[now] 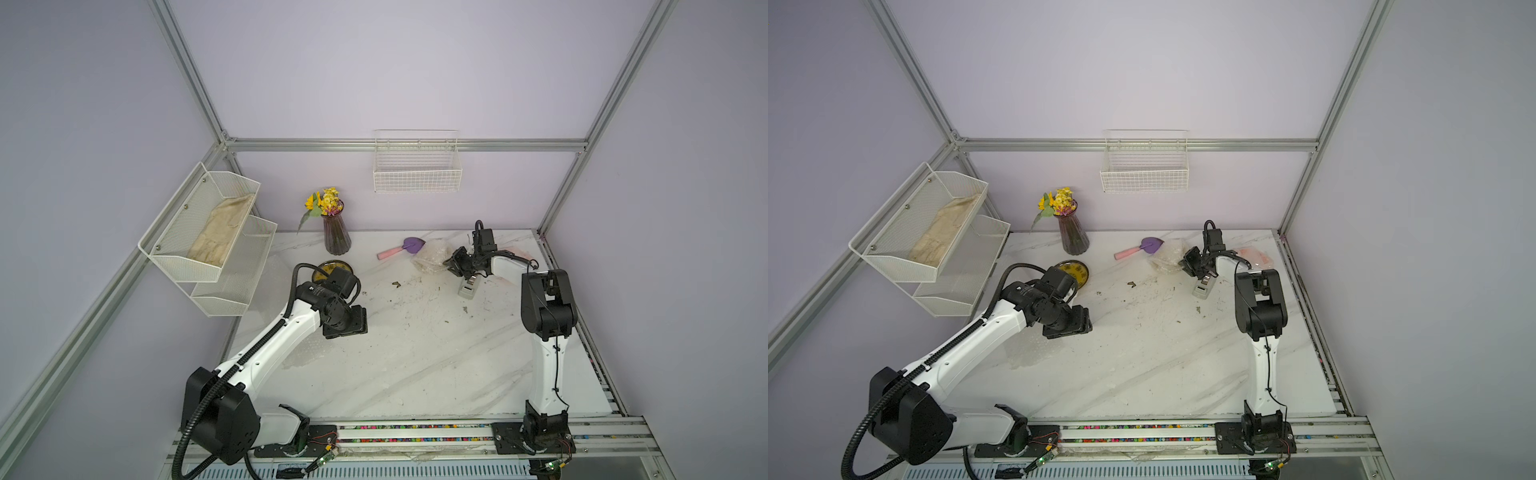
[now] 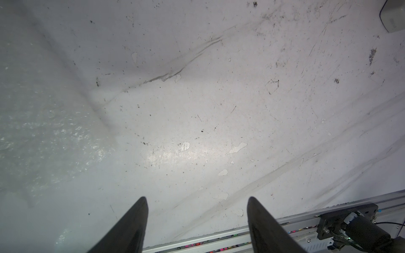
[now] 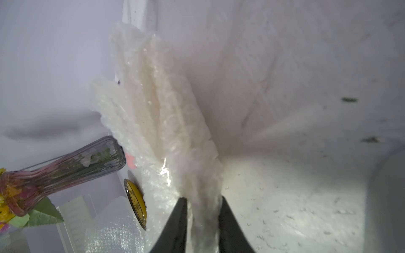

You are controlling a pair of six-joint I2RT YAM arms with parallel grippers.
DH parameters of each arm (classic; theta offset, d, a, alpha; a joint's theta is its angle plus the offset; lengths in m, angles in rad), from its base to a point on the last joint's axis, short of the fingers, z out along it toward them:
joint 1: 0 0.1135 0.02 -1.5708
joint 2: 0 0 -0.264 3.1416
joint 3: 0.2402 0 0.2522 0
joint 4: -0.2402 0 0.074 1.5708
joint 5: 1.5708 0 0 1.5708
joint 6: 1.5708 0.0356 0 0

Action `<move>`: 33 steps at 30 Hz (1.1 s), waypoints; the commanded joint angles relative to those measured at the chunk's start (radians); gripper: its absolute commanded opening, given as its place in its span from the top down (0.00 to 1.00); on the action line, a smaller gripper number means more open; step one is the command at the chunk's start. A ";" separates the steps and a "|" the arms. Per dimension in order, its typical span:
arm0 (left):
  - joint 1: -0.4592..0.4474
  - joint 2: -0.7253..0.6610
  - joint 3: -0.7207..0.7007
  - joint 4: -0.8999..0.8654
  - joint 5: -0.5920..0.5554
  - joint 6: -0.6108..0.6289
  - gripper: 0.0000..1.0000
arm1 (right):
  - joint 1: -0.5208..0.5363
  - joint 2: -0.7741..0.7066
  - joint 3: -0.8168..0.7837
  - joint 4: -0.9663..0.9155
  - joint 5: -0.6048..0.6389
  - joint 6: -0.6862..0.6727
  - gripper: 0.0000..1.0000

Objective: Wrap dinner plates in bubble wrap
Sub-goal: Place the bubble wrap at the center of the board, then move the bubble wrap to the center of the board.

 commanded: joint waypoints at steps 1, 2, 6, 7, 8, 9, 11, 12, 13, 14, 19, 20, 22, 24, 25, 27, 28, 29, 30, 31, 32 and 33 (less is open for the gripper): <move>0.018 -0.018 -0.025 0.012 -0.040 0.005 0.29 | -0.007 -0.047 0.065 -0.122 0.047 -0.069 0.64; 0.023 -0.015 -0.022 0.009 -0.041 0.011 0.29 | -0.007 -0.056 0.092 -0.158 0.057 -0.088 0.62; 0.039 -0.006 -0.013 0.001 -0.051 0.027 0.29 | -0.013 -0.100 0.169 -0.277 0.111 -0.143 0.57; 0.043 -0.004 -0.011 0.000 -0.052 0.031 0.29 | -0.014 -0.112 0.180 -0.302 0.121 -0.154 0.56; 0.049 -0.003 -0.007 -0.003 -0.056 0.036 0.29 | -0.014 -0.125 0.195 -0.334 0.138 -0.165 0.56; 0.056 0.001 -0.002 -0.008 -0.065 0.040 0.28 | -0.015 -0.141 0.208 -0.364 0.155 -0.182 0.55; 0.078 0.008 0.013 -0.019 -0.079 0.054 0.28 | -0.014 -0.169 0.236 -0.425 0.193 -0.215 0.54; 0.093 0.011 0.022 -0.023 -0.084 0.068 0.28 | -0.015 -0.186 0.242 -0.441 0.199 -0.228 0.54; 0.113 0.013 0.032 -0.027 -0.090 0.078 0.28 | -0.014 -0.205 0.237 -0.441 0.199 -0.240 0.54; 0.135 0.017 0.042 -0.028 -0.094 0.093 0.27 | -0.009 -0.231 0.216 -0.420 0.190 -0.244 0.54; 0.299 0.048 0.114 -0.051 -0.111 0.170 0.18 | 0.039 -0.326 0.101 -0.327 0.121 -0.281 0.54; 0.340 0.053 0.126 -0.052 -0.104 0.183 0.16 | 0.053 -0.332 0.094 -0.341 0.117 -0.307 0.53; 0.401 0.064 0.141 -0.044 -0.098 0.203 0.11 | 0.080 -0.338 0.070 -0.359 0.123 -0.346 0.50; 0.460 0.112 0.150 -0.015 -0.078 0.215 0.04 | 0.108 -0.352 0.019 -0.329 0.116 -0.365 0.46; 0.481 0.133 0.160 -0.007 -0.043 0.217 0.00 | 0.118 -0.359 -0.013 -0.306 0.108 -0.358 0.45; 0.506 0.185 0.188 0.012 0.022 0.216 0.00 | 0.129 -0.370 -0.088 -0.268 0.100 -0.309 0.44; 0.508 0.202 0.196 0.023 0.026 0.215 0.00 | 0.129 -0.370 -0.104 -0.283 0.112 -0.305 0.44; 0.508 0.219 0.204 0.029 0.004 0.214 0.00 | 0.139 -0.372 -0.122 -0.292 0.119 -0.328 0.44; 0.510 0.240 0.212 0.028 -0.033 0.215 0.01 | 0.155 -0.377 -0.151 -0.273 0.114 -0.330 0.44; 0.512 0.260 0.217 0.021 -0.059 0.214 0.02 | 0.174 -0.381 -0.177 -0.241 0.099 -0.316 0.44; 0.516 0.283 0.223 0.010 -0.083 0.215 0.04 | 0.209 -0.379 -0.208 -0.184 0.074 -0.288 0.44; 0.518 0.300 0.222 0.000 -0.092 0.222 0.05 | 0.246 -0.369 -0.226 -0.146 0.051 -0.265 0.44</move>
